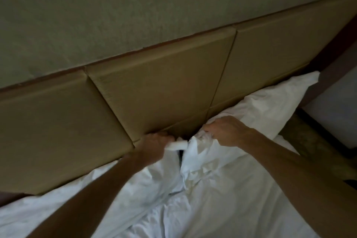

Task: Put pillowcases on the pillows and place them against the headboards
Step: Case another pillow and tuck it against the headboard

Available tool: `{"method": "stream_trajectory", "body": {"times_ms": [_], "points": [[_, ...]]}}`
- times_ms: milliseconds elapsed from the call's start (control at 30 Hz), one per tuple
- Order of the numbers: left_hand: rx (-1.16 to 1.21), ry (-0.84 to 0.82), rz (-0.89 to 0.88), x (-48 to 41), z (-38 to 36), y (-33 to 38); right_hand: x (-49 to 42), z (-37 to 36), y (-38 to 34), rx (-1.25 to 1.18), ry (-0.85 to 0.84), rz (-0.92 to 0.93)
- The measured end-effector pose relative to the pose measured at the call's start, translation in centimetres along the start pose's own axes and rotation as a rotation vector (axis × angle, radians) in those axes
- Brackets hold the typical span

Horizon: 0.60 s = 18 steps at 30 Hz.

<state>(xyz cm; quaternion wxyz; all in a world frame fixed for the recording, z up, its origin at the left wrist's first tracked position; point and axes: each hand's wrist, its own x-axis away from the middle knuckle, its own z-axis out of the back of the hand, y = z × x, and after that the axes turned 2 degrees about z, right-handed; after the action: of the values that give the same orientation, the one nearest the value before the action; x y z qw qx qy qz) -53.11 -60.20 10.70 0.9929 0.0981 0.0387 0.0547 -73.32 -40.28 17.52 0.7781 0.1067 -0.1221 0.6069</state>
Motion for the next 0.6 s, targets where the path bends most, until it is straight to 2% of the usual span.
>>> {"method": "stream_trajectory", "body": {"times_ms": [133, 333, 600], "points": [[0.104, -0.164, -0.056, 2.2, 2.7, -2.9, 0.4, 0.8, 0.4, 0.02, 0.012, -0.027], [0.081, -0.155, -0.109, 3.8, 4.0, -3.3, -1.2, 3.1, -1.7, 0.084, 0.064, -0.069], [0.101, -0.279, -0.216, 4.8, 4.9, -3.2, -2.0, 4.4, -1.8, 0.085, 0.106, -0.176]]}}
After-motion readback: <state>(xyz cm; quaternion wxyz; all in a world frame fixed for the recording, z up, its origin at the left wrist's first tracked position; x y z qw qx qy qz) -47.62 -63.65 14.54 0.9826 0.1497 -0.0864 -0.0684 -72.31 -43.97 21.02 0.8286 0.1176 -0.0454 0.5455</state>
